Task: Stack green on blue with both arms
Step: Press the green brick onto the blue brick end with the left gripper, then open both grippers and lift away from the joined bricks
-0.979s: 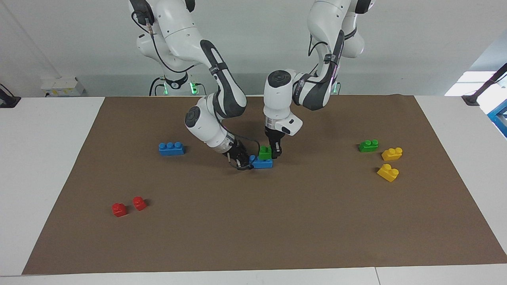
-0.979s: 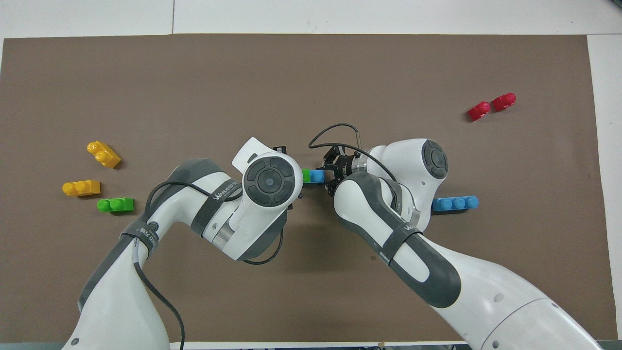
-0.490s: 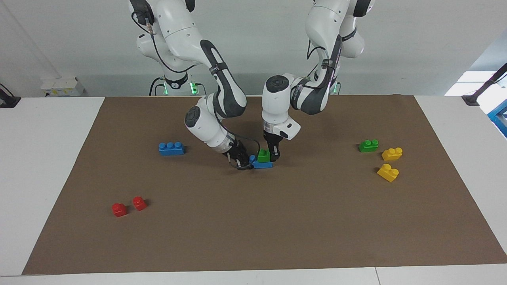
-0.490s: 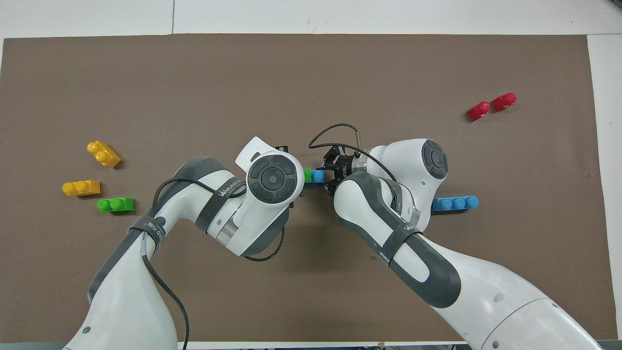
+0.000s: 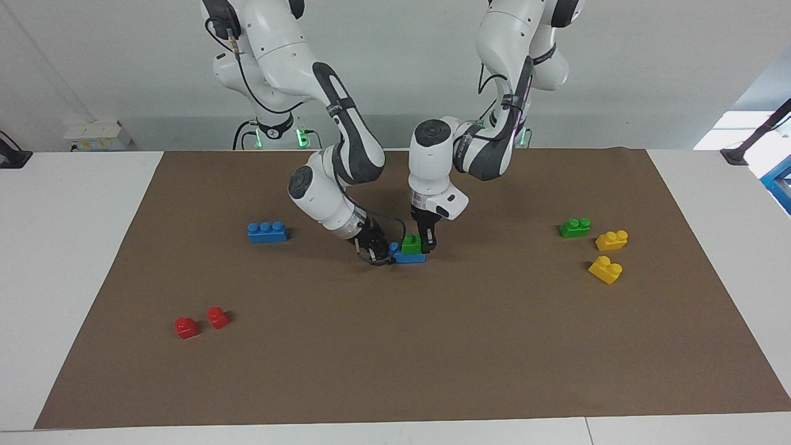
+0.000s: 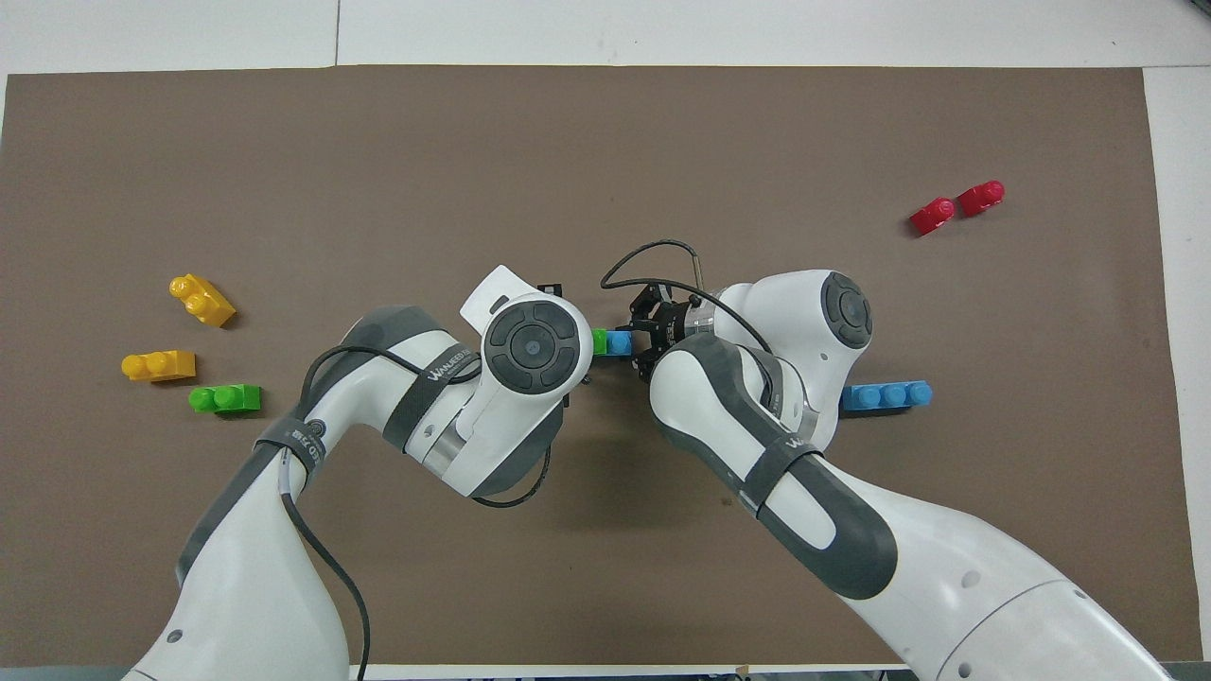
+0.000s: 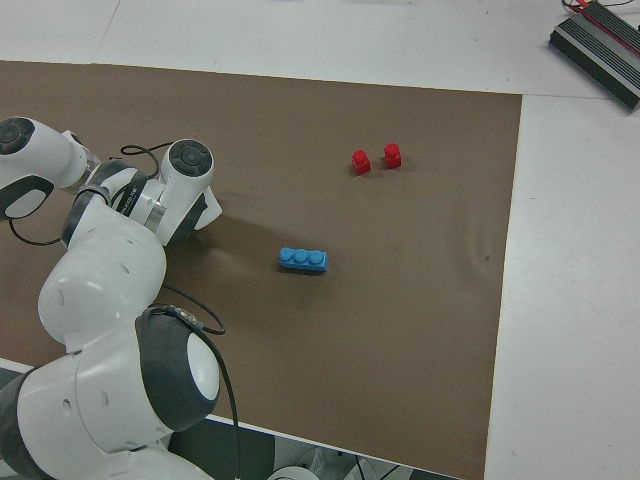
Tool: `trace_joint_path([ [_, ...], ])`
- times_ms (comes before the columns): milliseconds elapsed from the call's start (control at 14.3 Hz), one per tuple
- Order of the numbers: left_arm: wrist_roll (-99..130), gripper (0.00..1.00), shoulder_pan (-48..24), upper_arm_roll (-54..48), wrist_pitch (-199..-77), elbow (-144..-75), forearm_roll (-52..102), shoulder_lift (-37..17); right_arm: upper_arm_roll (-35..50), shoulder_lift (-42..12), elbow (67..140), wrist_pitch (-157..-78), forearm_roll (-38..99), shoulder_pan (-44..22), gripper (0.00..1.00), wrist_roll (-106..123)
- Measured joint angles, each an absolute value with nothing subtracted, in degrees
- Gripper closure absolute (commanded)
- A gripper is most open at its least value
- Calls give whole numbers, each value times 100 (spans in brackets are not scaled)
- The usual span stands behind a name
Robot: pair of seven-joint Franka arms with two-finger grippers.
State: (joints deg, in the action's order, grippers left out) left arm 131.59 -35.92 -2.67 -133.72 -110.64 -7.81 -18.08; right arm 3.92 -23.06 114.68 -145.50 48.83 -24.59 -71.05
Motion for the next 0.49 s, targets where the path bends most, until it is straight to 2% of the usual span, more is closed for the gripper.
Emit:
trace_joint_path([
  [280, 12663, 0, -3500, -206, -13374, -11047, -782, -1735, 392, -2306, 11469, -14551, 4884, -2459, 100, -7106],
  [350, 12490, 0, -3419, -191, -13371, -11046, -782, -1677, 392, -2306, 11469, -14551, 4885, -2459, 74, -7106],
  [420, 12320, 0, -3324, -185, -13363, -11046, -782, -1620, 392, -2306, 11469, -14551, 4885, -2459, 38, -7106],
  [490, 12132, 0, -3221, -182, -13335, -11046, -782, -1561, 392, -2306, 11469, -14554, 4885, -2459, 20, -7106],
])
